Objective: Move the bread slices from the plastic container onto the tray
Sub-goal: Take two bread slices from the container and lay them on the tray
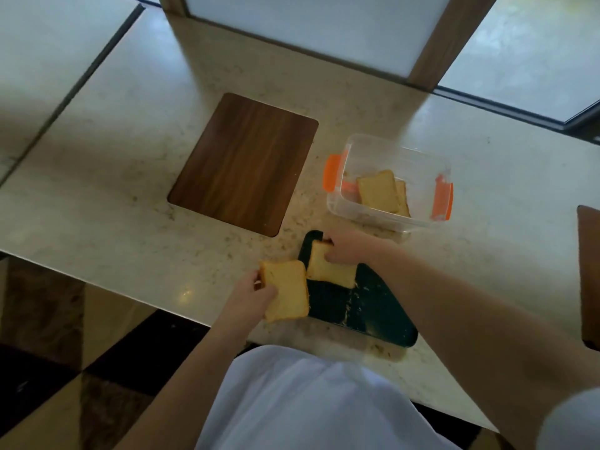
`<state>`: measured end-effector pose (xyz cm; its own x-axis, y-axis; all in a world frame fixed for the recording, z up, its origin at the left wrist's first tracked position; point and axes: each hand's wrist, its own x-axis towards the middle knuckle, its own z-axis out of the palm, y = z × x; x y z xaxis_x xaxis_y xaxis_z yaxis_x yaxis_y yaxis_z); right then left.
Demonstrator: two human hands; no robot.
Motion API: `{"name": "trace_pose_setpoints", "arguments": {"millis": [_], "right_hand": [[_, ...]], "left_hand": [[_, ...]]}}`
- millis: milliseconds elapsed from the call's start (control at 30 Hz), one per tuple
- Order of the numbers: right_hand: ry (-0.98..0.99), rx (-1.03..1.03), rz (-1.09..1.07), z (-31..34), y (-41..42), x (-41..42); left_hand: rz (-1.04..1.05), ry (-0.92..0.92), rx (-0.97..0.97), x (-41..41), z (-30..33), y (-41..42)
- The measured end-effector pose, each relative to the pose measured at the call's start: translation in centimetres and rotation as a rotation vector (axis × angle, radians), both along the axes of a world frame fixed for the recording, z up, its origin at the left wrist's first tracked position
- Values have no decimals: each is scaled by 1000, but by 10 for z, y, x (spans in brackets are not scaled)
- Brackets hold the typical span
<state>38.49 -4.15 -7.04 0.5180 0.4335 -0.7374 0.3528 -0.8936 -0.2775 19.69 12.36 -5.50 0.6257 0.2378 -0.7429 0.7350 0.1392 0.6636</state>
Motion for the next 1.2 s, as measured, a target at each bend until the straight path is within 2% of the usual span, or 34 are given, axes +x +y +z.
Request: {"name": "trace_pose_setpoints", "arguments": {"millis": [233, 500, 900, 967, 1033, 1100, 1200], "right_hand": [[-259, 81, 25, -7, -15, -14], [-434, 28, 78, -22, -29, -54], [-468, 54, -9, -21, -15, -55], [-459, 159, -136, -21, -24, -63], [-334, 321, -392, -18, -33, -74], [-96, 427, -670, -16, -44, -88], [297, 524, -1064, -16, -57, -112]], "left_hand": [[-11, 14, 17, 5, -5, 2], [-35, 45, 4, 20, -12, 2], [-44, 39, 52, 20, -18, 1], [-51, 35, 40, 19, -19, -2], [-52, 33, 19, 21, -20, -6], [-37, 21, -32, 23, -20, -11], [59, 4, -239, 28, -20, -25]]}}
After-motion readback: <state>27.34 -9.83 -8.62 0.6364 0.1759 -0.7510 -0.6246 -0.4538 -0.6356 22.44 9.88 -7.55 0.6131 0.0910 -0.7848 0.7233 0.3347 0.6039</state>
